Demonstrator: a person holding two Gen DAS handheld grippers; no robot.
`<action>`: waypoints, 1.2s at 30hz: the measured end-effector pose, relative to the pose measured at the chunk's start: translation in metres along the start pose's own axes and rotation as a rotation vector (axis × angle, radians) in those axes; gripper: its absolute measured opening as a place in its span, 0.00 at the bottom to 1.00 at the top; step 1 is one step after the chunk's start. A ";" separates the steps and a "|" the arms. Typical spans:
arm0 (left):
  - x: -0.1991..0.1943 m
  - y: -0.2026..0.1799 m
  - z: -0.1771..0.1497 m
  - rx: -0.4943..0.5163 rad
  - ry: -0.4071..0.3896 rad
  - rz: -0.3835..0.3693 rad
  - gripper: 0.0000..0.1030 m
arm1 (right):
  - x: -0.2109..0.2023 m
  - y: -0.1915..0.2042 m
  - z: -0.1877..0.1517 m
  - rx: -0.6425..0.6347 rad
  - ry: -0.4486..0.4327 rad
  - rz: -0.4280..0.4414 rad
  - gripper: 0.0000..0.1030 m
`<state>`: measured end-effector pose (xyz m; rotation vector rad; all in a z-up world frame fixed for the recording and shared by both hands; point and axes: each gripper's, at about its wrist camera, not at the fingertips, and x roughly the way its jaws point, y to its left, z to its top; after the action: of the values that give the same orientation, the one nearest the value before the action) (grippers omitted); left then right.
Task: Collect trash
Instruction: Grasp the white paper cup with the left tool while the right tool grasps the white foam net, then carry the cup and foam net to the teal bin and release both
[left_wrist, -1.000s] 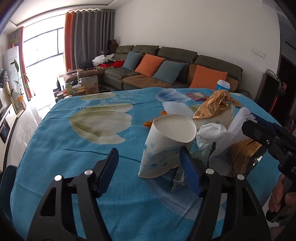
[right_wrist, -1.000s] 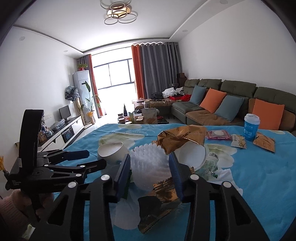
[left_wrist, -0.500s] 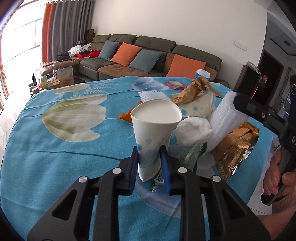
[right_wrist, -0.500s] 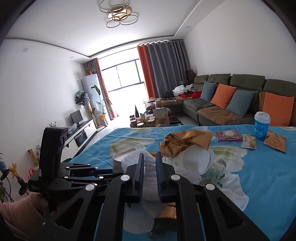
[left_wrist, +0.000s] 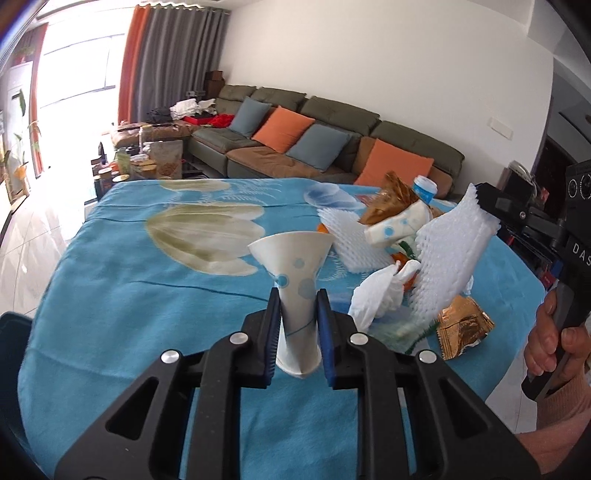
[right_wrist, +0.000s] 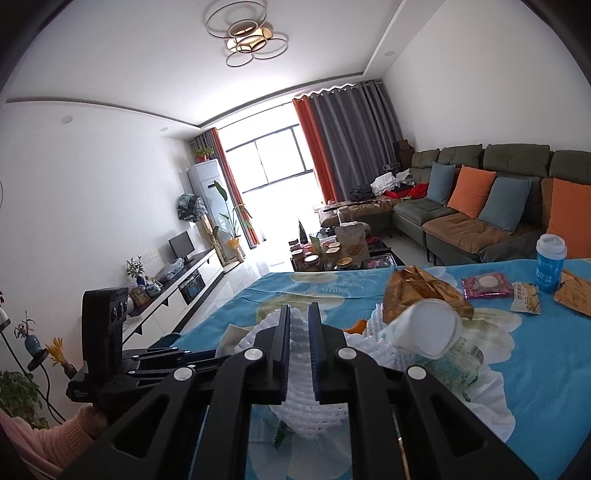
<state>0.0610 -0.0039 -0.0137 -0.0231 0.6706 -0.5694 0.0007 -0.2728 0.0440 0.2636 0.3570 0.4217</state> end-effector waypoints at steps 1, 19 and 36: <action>-0.006 0.004 0.000 -0.008 -0.009 0.010 0.19 | 0.000 0.003 0.004 0.001 -0.003 0.021 0.08; -0.119 0.101 -0.021 -0.176 -0.147 0.303 0.18 | 0.096 0.125 0.042 -0.081 0.091 0.404 0.08; -0.156 0.229 -0.061 -0.384 -0.075 0.600 0.18 | 0.276 0.250 0.004 -0.043 0.325 0.631 0.08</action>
<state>0.0380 0.2791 -0.0171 -0.1949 0.6655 0.1407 0.1503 0.0684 0.0502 0.2629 0.5826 1.0997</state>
